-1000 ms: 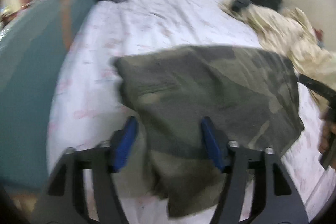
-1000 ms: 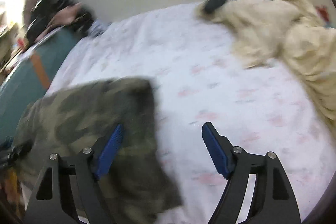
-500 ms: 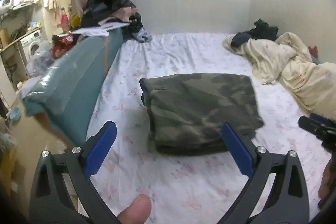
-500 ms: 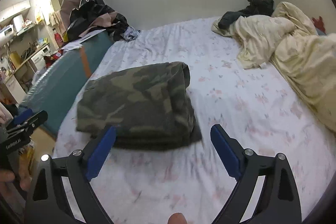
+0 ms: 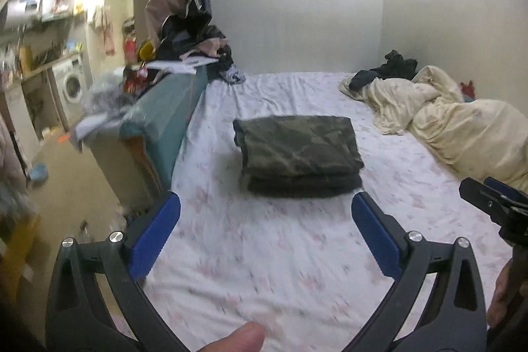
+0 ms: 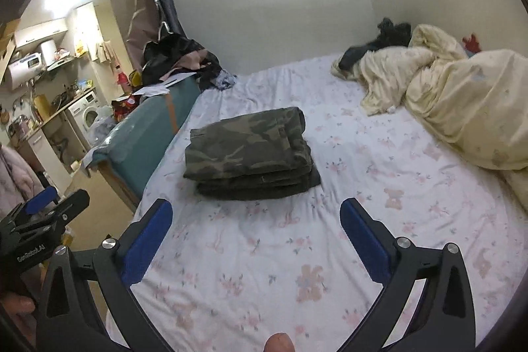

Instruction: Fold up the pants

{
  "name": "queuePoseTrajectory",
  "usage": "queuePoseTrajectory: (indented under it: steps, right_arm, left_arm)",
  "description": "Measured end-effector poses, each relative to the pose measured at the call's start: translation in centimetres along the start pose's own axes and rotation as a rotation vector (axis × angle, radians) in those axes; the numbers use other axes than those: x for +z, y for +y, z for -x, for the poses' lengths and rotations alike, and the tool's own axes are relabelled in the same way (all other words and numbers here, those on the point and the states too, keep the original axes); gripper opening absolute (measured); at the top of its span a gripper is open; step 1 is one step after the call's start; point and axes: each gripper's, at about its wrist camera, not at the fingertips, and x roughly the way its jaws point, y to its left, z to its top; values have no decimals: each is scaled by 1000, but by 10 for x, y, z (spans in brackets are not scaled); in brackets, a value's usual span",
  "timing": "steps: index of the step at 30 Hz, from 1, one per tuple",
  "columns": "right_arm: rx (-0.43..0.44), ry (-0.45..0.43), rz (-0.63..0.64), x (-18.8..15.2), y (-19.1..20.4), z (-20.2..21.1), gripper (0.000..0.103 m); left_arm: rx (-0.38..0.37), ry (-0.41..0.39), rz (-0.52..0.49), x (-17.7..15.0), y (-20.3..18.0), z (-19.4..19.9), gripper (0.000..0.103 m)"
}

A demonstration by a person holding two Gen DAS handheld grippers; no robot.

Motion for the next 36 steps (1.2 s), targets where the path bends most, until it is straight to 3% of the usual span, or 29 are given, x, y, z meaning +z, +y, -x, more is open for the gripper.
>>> queuePoseTrajectory:
  steps: [4,11,16,20,22,25,36]
  right_arm:
    - [-7,-18,-2,-20,10,40,103]
    - [-9,-59,70,-56,31,97,103]
    - [-29,-80,96,-89,42,122,103]
    - [-66,-101,104,-122,42,127,103]
    - [-134,-106,120,-136,43,126,103]
    - [-82,-68,101,-146,42,122,103]
    - [-51,10,86,-157,45,96,103]
  left_arm:
    - [-10,3,53,-24,10,35,102]
    - [-29,-21,53,-60,18,89,102]
    - [1,-71,-25,-89,9,116,102]
    - [-14,-57,-42,-115,3,122,102]
    - [-12,-34,-55,-131,0,119,102]
    - [-26,10,-40,-140,-2,111,102]
    - [-33,-9,-21,-141,-7,101,102]
